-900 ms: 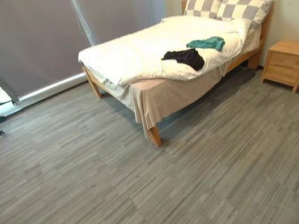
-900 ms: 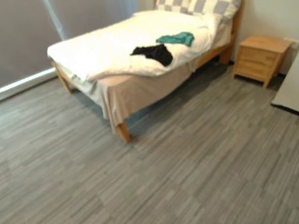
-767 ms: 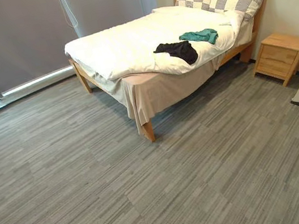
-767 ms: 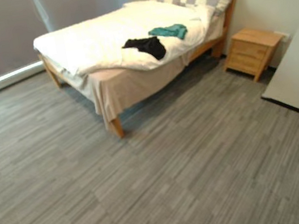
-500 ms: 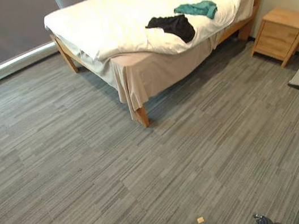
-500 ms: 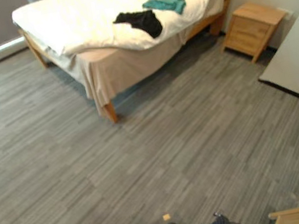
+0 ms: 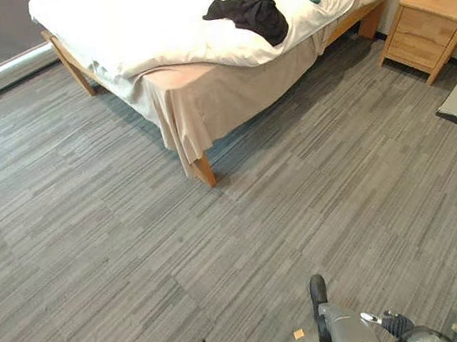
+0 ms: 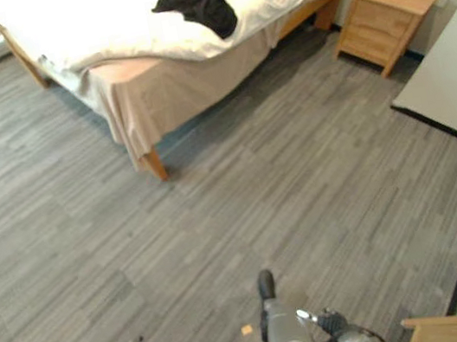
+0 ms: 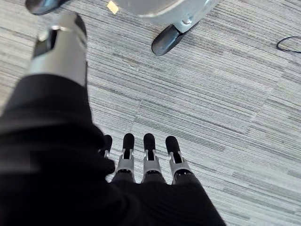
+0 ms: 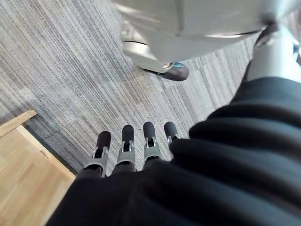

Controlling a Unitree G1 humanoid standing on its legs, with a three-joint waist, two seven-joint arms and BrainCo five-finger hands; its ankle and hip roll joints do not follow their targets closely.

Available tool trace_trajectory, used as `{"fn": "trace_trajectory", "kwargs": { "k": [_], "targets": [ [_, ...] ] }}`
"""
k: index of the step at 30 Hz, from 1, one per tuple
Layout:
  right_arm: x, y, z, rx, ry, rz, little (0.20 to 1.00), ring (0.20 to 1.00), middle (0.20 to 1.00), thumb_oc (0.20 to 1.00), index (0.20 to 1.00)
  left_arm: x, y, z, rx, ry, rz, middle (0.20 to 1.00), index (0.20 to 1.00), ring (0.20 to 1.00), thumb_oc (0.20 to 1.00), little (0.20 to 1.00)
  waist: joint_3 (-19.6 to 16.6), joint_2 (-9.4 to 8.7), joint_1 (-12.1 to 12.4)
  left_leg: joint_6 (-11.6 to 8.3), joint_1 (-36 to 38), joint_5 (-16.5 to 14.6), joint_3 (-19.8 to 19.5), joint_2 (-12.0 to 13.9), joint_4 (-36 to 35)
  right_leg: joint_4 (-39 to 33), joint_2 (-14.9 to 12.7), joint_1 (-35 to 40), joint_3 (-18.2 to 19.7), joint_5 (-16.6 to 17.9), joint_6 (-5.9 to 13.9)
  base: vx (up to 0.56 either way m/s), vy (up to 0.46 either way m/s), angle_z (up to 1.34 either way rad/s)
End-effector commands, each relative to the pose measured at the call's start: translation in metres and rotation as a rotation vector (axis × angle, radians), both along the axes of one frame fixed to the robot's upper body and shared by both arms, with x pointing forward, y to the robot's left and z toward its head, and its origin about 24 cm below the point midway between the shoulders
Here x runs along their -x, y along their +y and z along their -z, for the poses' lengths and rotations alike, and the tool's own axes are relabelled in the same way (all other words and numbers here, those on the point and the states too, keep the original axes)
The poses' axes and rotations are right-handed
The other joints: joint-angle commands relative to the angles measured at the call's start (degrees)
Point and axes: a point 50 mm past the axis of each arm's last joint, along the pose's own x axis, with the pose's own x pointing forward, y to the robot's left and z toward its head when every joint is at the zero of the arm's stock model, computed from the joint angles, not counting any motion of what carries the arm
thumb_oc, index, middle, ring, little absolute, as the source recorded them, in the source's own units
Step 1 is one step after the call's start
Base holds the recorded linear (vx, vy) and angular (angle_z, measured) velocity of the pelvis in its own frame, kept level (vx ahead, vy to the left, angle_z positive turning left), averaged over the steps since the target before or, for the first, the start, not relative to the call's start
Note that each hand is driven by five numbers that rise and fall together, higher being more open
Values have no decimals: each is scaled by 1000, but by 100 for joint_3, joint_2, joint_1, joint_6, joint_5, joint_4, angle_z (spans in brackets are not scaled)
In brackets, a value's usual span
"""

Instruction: Tidy up the quilt and then pick up the clothes from the bed and put them into the laundry hamper.

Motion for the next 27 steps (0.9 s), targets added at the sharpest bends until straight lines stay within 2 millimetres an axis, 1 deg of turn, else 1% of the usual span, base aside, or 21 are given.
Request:
{"fn": "trace_trajectory", "kwargs": {
  "k": [1,3,4,5,6,7,8,9,12,13,14,15,17,18,19,21,22,24,25,26,27],
  "targets": [
    [37,-5,8,29,146,-56,1000,1000,1000,1000,1000,-14,-3,-4,-6,-49,26,1000,1000,1000,1000,1000,-129,223,-33,-270,550,14,-74,165,1171,-37,480,351,56,433,-48,509,-266,13],
    [40,-8,7,53,158,-91,1000,1000,1000,1000,1000,-20,-3,-6,4,-81,-19,1000,1000,1000,1000,1000,-59,147,57,-452,-335,1033,-210,197,3063,-252,496,888,-120,372,-344,526,-359,16],
    [35,-10,6,63,140,-108,1000,1000,1000,1000,1000,-26,-3,-8,7,-112,-29,1000,1000,1000,1000,1000,39,16,141,-445,-737,1323,-177,144,3795,-344,393,1142,-185,294,-475,240,-219,18],
    [35,-10,6,63,139,-108,1000,1000,1000,1000,1000,-27,-3,-8,7,-112,-29,1000,1000,1000,1000,1000,47,35,117,-451,-777,1292,-212,165,3866,-351,409,1149,-216,298,-479,267,-212,6],
    [24,-11,3,74,103,-115,1000,1000,1000,1000,1000,-34,-4,-11,5,-148,-51,1000,1000,1000,1000,1000,172,-83,177,-424,-1059,1280,21,266,4474,-453,342,1405,-255,246,-574,304,-178,-22],
    [16,-9,2,75,79,-137,1000,1000,1000,1000,1000,-38,-4,-13,4,-167,-69,1000,1000,1000,1000,1000,182,-215,234,-375,-1284,1200,280,346,4645,-549,240,1572,-281,184,-591,635,-208,-23],
    [3,-8,-1,97,52,-192,1000,1000,1000,1000,1000,-38,-6,-12,-6,-177,-98,1000,1000,1000,1000,1000,236,-257,379,-399,-1644,925,709,482,4505,-683,215,1985,-365,-20,-551,618,-91,-3],
    [-2,-8,-2,107,44,-213,1000,1000,1000,1000,1000,-37,-7,-12,-5,-178,-104,1000,1000,1000,1000,1000,216,-296,451,-430,-1844,899,970,530,4329,-699,165,2142,-382,-97,-519,649,19,22],
    [-13,-8,-6,141,14,-279,1000,1000,1000,1000,1000,-32,-9,-10,-8,-180,-121,1000,1000,1000,1000,1000,48,-247,594,-365,-2031,856,1535,418,2387,-699,143,2560,-508,-461,-360,618,155,40],
    [-13,-5,-5,139,14,-295,1000,1000,1000,1000,1000,-26,-9,-8,-15,-158,-117,1000,1000,1000,1000,1000,-95,-164,681,-464,-2074,968,1843,396,1213,-699,226,2912,-683,-767,-259,752,186,27],
    [-12,-6,-5,144,18,-298,1000,1000,1000,1000,1000,-24,-10,-7,-17,-145,-108,1000,1000,1000,1000,1000,-124,-160,723,-482,-2112,1175,2022,445,839,-699,231,3056,-794,-852,-209,551,132,42],
    [-12,-6,-5,143,18,-299,1000,1000,1000,1000,1000,-24,-9,-7,-18,-145,-108,1000,1000,1000,1000,1000,-98,-162,706,-436,-2080,1288,2065,430,755,-699,233,3062,-842,-826,-215,518,179,95],
    [-10,0,-3,118,22,-282,1000,1000,1000,1000,1000,-2,-7,0,-23,-61,-104,1000,1000,1000,1000,1000,-295,-201,830,-215,-1778,1220,1906,210,418,-113,160,3215,-952,-723,-62,565,213,80],
    [-9,1,-3,118,23,-282,1000,1000,1000,1000,1000,-2,-7,0,-23,-61,-104,1000,1000,1000,1000,1000,-299,-207,829,-212,-1779,1219,1907,203,415,-101,152,3208,-954,-733,-58,490,220,5],
    [-7,8,-1,77,21,-247,1000,1000,1000,1000,1000,6,-3,2,-39,-15,-82,1000,1000,1000,1000,1000,-319,-219,770,40,-1410,1070,1864,19,175,1211,50,2812,-933,-446,161,446,210,2],
    [-13,16,-1,46,-4,-238,1000,1000,1000,1000,1000,9,2,2,-51,9,-59,1000,1000,1000,1000,1000,-239,-211,646,181,-1037,894,1840,-50,59,2373,-35,2337,-751,-5,378,546,218,77],
    [-21,20,-4,30,-31,-231,1000,1000,1000,1000,1000,7,6,1,-61,13,-25,1000,1000,1000,1000,1000,-171,-91,561,243,-750,750,1773,38,10,3155,-132,1742,-710,238,388,375,111,79],
    [-25,23,-5,21,-53,-231,1000,1000,1000,1000,1000,-1,11,-3,-89,-7,17,1000,1000,1000,1000,1000,-80,-79,451,212,-553,664,1662,48,10,2888,-257,1482,-839,17,256,401,16,34],
    [-25,22,-5,21,-53,-231,1000,1000,1000,1000,1000,-1,11,-3,-89,-7,17,1000,1000,1000,1000,1000,-88,-63,450,206,-565,672,1661,68,10,2859,-235,1483,-849,38,246,515,-107,60],
    [-24,23,-5,21,-55,-238,1000,1000,1000,1000,1000,-10,14,-6,-105,-29,63,1000,1000,1000,1000,1000,-39,-81,357,119,-421,573,1585,85,10,2142,-271,1381,-894,-209,153,239,-97,55],
    [-24,23,-5,21,-55,-238,1000,1000,1000,1000,1000,-10,14,-6,-105,-29,63,1000,1000,1000,1000,1000,-49,-67,356,114,-435,581,1585,103,10,2108,-250,1383,-902,-184,144,389,-187,44]
  ]
}}
